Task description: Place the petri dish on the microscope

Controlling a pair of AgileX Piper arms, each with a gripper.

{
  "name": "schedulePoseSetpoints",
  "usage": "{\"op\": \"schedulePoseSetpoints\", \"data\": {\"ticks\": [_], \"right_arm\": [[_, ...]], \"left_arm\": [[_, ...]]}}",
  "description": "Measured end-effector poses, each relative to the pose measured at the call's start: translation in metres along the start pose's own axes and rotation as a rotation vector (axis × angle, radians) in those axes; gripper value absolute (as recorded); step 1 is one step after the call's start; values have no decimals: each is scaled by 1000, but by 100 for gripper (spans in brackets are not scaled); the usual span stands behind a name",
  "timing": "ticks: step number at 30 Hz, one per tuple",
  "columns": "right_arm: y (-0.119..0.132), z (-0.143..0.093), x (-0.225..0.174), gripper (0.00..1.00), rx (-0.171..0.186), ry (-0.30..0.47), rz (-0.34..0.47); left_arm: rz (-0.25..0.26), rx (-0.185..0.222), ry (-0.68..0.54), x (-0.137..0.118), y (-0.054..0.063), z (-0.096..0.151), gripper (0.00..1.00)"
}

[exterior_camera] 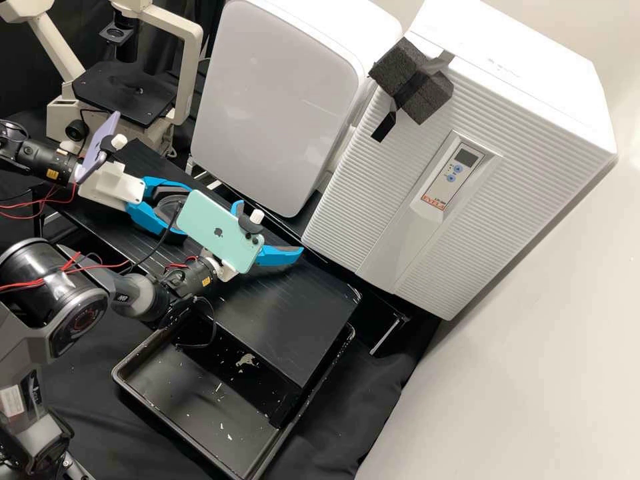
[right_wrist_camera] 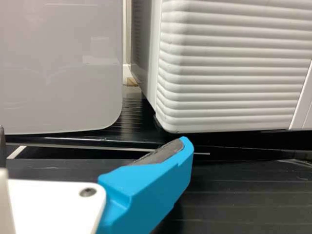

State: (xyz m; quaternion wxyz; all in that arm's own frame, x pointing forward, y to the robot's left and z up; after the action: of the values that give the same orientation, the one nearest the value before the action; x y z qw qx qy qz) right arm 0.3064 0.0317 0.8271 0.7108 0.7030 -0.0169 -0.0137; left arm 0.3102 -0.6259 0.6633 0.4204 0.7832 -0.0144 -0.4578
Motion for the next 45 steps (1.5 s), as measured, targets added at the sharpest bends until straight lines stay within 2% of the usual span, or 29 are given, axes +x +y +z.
{"op": "schedulePoseSetpoints", "data": {"ticks": [14,24,29,36,45], "right_arm": [[0,0,0,100,0,0,0],[0,0,0,100,0,0,0],[0,0,0,100,0,0,0],[0,0,0,100,0,0,0],[0,0,0,100,0,0,0]], "left_arm": [[81,-76,122,-41,15,-30,0],[90,-83,111,-41,16,-28,0],[83,-103,86,-37,14,-19,0],[64,-107,55,-27,9,-11,0],[62,-114,58,-19,8,-14,0]]}}
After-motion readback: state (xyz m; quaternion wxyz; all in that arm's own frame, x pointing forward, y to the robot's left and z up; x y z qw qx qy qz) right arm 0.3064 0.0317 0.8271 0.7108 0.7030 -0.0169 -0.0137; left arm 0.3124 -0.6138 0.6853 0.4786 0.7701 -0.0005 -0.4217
